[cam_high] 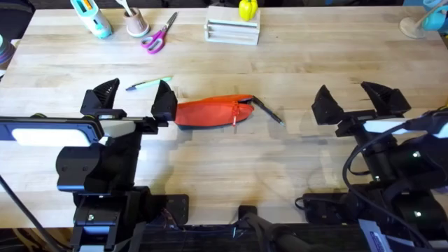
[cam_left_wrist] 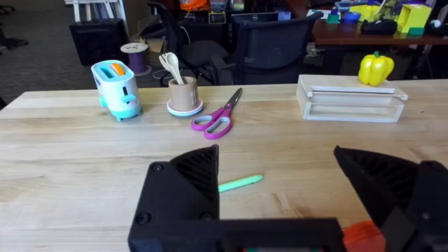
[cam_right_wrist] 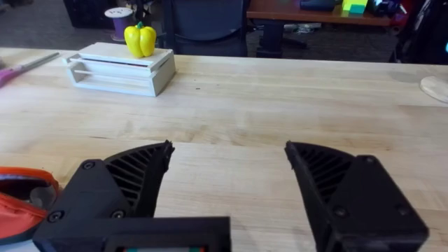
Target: Unzip the bag, pick up the pens from the table one at a time and place them inside, then zip the bag closed.
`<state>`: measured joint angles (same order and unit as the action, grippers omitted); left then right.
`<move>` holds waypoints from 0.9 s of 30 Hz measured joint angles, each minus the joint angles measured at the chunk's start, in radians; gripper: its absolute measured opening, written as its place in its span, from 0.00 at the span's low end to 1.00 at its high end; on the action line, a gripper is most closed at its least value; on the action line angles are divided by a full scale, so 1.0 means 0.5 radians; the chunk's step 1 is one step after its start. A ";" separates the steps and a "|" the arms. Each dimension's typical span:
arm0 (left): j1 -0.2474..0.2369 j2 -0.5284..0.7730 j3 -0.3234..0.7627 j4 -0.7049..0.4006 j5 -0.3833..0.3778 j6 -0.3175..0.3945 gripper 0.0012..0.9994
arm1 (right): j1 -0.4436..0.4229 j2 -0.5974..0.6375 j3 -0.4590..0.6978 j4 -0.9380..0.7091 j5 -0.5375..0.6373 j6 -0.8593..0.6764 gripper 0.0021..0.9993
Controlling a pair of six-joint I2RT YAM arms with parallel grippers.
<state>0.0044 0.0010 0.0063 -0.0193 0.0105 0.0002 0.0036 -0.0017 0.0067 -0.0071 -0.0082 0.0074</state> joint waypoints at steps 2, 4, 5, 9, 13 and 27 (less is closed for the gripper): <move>0.000 0.000 0.000 0.000 0.000 0.000 0.99 | 0.000 0.000 0.001 -0.009 0.001 0.000 0.99; -0.001 0.000 0.000 0.000 0.001 0.000 0.99 | 0.000 0.000 0.001 -0.009 0.001 -0.001 0.99; -0.001 0.000 0.000 0.000 0.001 0.000 0.99 | 0.000 0.000 0.001 -0.009 0.001 0.000 0.99; 0.000 0.000 0.000 0.000 0.000 0.001 0.99 | 0.000 0.000 0.001 -0.009 0.001 0.000 0.99; -0.001 0.000 0.000 -0.014 -0.009 0.002 0.99 | 0.000 0.000 0.001 -0.008 -0.001 0.000 0.99; -0.001 0.114 0.463 -0.459 -0.016 0.036 0.99 | 0.000 0.018 0.502 -0.666 -0.026 0.000 0.99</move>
<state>0.0041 0.0581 0.2378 -0.2488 0.0025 0.0180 0.0036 0.0072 0.2578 -0.3402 -0.0211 0.0074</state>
